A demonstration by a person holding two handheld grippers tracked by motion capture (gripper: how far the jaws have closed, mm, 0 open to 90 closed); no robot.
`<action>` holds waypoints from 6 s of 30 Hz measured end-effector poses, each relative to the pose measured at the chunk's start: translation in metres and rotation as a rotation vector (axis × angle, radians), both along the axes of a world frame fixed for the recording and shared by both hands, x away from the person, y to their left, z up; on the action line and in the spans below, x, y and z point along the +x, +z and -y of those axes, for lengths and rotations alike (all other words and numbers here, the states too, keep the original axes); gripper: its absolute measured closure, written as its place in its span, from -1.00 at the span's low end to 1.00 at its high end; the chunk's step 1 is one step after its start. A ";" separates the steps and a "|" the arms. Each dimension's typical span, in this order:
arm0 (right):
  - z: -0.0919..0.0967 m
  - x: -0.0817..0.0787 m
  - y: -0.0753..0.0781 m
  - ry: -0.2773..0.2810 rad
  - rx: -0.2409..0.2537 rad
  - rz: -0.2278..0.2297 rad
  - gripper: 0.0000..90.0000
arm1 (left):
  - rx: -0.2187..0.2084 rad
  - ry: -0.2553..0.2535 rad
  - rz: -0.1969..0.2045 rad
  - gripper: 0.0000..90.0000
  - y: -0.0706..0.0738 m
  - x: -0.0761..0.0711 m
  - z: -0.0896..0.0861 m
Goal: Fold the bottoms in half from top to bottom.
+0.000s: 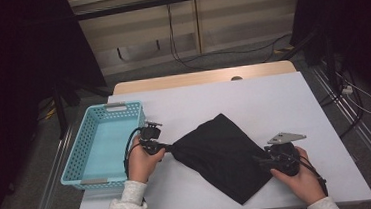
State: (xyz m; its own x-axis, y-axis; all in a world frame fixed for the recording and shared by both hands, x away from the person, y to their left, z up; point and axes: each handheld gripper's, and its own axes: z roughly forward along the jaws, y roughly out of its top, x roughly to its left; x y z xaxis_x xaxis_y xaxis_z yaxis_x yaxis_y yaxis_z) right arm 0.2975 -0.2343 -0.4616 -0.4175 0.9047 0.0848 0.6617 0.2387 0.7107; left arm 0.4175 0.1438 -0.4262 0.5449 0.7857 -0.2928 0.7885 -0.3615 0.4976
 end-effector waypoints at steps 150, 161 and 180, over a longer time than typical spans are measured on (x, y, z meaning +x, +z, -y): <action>-0.066 0.009 0.040 0.115 0.137 0.125 0.81 | 0.401 -0.187 -0.082 0.89 0.135 0.058 0.031; -0.074 0.010 0.049 0.131 0.174 0.169 0.81 | 0.431 -0.186 -0.056 0.89 0.160 0.059 0.027; -0.093 0.015 0.063 0.162 0.229 0.228 0.81 | 0.474 -0.166 -0.048 0.89 0.203 0.062 0.017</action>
State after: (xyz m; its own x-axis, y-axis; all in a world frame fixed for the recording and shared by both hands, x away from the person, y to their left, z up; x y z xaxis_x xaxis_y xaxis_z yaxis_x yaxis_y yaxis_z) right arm 0.3123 -0.1411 -0.3989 -0.5853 0.7936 0.1662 0.4468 0.1446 0.8829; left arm 0.4791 0.1273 -0.2237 0.6685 0.7422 0.0474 0.7191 -0.6614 0.2130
